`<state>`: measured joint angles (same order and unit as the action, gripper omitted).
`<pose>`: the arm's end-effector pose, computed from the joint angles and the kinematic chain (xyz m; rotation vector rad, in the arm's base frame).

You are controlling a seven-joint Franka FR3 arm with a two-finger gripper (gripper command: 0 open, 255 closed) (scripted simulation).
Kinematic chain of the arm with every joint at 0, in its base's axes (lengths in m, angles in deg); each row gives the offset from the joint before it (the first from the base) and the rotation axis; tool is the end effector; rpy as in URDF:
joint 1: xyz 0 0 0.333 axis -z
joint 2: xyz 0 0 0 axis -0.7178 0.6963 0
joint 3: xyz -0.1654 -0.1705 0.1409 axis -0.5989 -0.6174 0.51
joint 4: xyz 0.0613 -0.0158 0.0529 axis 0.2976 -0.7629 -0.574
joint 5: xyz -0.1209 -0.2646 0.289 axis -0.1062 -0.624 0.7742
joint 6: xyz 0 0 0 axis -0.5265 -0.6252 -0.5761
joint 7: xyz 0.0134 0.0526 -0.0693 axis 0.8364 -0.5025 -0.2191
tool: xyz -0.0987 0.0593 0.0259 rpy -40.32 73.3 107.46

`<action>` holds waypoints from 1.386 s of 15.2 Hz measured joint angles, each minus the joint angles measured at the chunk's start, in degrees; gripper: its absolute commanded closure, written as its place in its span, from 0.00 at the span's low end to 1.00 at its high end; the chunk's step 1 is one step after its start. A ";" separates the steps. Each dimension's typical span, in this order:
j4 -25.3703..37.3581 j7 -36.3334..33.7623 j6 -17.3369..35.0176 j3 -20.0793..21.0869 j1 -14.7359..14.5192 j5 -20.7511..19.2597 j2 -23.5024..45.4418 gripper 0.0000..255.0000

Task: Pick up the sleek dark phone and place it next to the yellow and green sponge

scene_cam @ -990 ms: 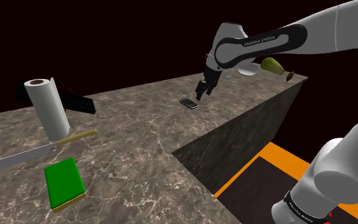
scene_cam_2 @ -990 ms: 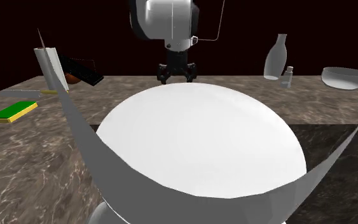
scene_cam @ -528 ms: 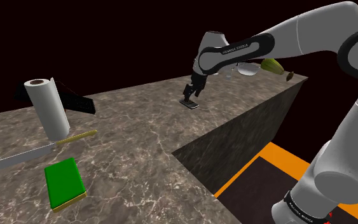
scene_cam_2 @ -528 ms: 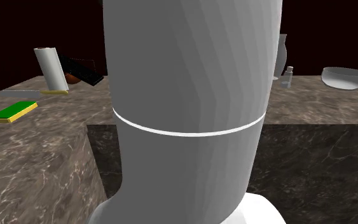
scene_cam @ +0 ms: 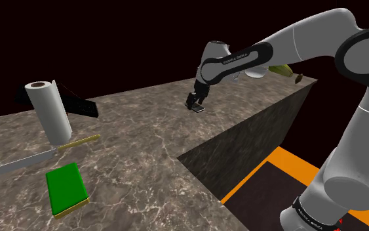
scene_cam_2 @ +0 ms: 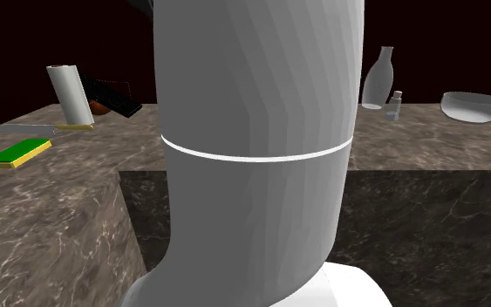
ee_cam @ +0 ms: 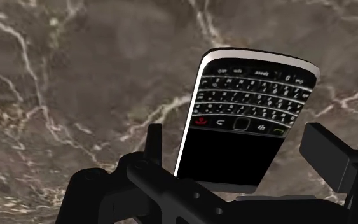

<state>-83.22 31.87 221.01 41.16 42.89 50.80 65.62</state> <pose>0.6071 0.0249 0.3590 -3.1061 -0.2195 -0.3336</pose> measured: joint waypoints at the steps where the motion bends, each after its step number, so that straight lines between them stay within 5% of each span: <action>1: -0.08 0.00 0.09 0.00 0.00 0.00 0.00 0.00; 4: -0.12 0.00 0.17 0.00 0.00 0.00 0.03 0.00; 5: -0.12 0.00 0.17 0.00 0.00 0.00 0.03 1.00; 21: 2.07 -0.18 -3.36 0.02 -0.04 -0.11 -1.34 1.00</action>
<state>-81.16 31.69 217.65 41.19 42.85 50.69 64.28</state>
